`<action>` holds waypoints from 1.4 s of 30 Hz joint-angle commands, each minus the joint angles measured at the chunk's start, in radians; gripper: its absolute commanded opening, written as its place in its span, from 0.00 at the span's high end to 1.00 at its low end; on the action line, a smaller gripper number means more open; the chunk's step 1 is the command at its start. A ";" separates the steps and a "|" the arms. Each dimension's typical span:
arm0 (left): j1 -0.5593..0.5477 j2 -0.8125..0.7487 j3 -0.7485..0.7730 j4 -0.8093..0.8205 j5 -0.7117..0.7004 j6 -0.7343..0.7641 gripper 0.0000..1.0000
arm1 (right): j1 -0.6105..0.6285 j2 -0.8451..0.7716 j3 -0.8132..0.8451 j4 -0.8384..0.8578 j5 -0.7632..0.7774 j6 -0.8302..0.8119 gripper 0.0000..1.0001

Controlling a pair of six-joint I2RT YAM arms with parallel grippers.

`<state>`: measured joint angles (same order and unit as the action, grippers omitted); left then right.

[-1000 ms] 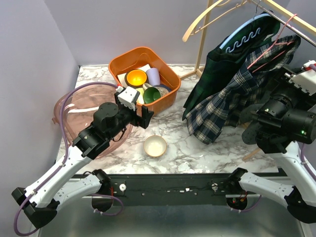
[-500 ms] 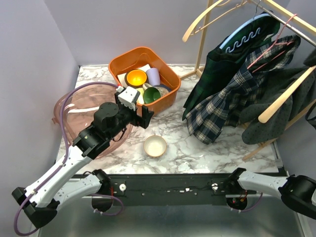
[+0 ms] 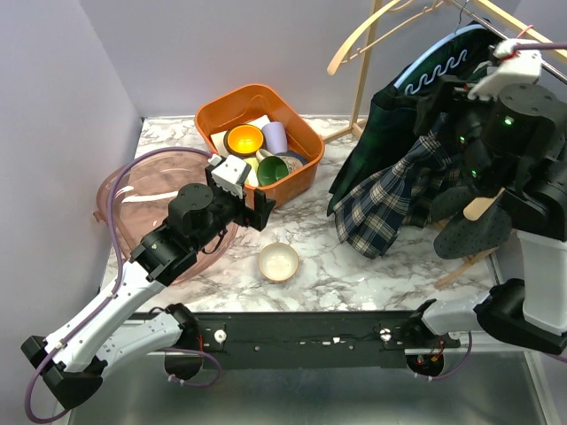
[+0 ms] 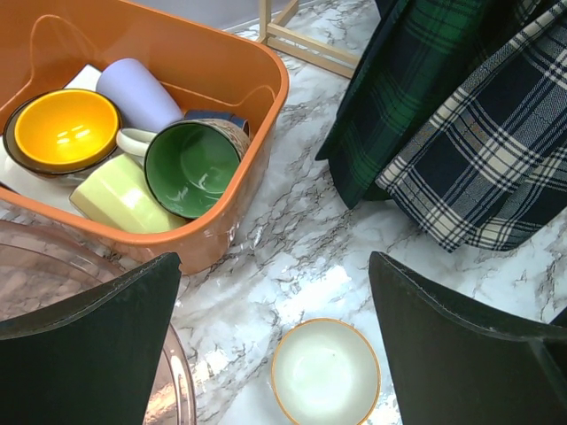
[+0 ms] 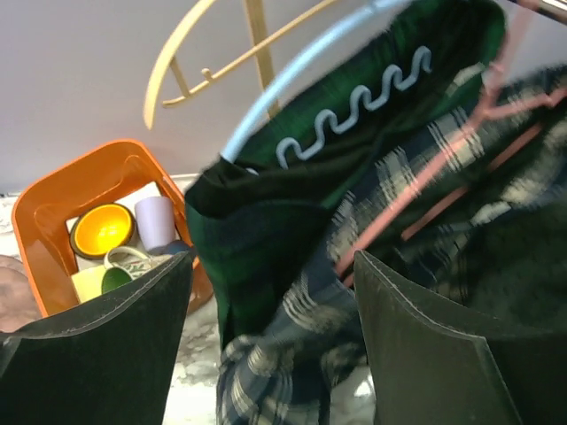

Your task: Remove the skirt from the hanger

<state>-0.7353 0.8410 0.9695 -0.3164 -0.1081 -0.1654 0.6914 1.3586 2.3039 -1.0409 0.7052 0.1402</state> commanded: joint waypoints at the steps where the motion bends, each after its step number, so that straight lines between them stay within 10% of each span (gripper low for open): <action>1: -0.003 0.000 0.003 0.002 0.010 0.004 0.01 | -0.010 -0.133 0.018 -0.181 0.109 0.168 0.20; 25: -0.003 -0.017 -0.018 0.008 0.002 0.001 0.01 | -0.354 -0.294 -0.392 -0.150 0.008 0.233 0.22; 42: -0.001 0.033 -0.008 0.003 0.013 -0.006 0.01 | -0.362 -0.378 -0.460 0.171 -0.027 0.021 0.63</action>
<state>-0.7353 0.8692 0.9638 -0.3168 -0.1078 -0.1661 0.3363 0.9558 1.7744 -0.9573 0.7109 0.2359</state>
